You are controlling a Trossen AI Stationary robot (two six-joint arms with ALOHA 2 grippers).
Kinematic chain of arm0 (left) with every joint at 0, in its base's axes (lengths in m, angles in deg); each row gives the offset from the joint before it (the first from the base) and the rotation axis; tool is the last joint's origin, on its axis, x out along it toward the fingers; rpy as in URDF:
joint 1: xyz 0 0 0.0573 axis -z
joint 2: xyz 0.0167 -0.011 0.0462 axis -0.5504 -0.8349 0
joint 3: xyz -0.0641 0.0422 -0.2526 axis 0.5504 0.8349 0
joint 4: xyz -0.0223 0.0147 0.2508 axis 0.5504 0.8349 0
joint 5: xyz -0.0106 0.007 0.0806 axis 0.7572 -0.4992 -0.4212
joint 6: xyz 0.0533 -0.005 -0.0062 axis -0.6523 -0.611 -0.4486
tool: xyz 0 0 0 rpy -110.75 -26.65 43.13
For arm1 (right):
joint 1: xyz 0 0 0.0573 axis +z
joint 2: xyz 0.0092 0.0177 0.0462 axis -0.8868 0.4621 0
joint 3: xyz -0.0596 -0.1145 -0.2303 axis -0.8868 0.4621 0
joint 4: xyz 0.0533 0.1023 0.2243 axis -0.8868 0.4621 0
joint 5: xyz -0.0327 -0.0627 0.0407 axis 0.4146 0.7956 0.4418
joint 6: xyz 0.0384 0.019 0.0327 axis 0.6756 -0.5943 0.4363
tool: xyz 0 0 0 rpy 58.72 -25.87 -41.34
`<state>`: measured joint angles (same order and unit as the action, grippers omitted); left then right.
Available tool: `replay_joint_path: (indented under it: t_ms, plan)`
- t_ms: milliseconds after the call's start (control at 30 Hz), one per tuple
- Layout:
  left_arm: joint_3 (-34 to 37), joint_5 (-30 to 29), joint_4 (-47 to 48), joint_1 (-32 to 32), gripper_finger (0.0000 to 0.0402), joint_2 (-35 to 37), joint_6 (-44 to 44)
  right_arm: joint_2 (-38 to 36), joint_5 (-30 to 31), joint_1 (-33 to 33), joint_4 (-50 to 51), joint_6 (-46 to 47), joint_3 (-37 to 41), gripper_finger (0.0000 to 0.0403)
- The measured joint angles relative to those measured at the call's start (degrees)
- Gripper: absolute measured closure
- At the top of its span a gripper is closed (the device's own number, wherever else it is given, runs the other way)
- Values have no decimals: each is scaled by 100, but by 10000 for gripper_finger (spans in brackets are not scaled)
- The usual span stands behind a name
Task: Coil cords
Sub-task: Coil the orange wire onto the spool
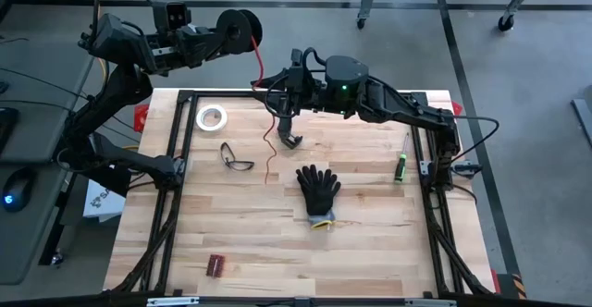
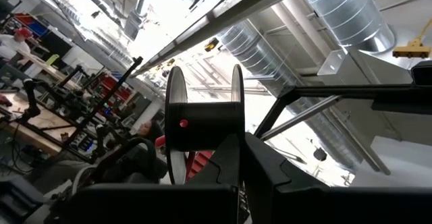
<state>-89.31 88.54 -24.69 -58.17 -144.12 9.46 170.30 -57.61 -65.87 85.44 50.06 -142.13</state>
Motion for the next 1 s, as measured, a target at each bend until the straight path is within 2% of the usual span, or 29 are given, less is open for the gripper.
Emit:
replay_joint_path:
  t_ms: [400,467,567,633,833,1000]
  plan:
    - [0,-2,2,0,401,4,-91,-34,0,0,-1,8,0,312]
    - [0,-2,2,0,401,4,-84,-29,0,0,-1,6,0,324]
    - [0,-2,5,0,401,4,5,-27,0,17,-3,-91,0,374]
    - [0,-1,7,2,401,4,109,-27,24,62,-21,-117,0,393]
    - [0,75,211,160,401,106,865,73,82,222,-432,-239,0,400]
    - [0,-193,426,562,401,66,1256,371,-8,275,-1162,-297,2,401]
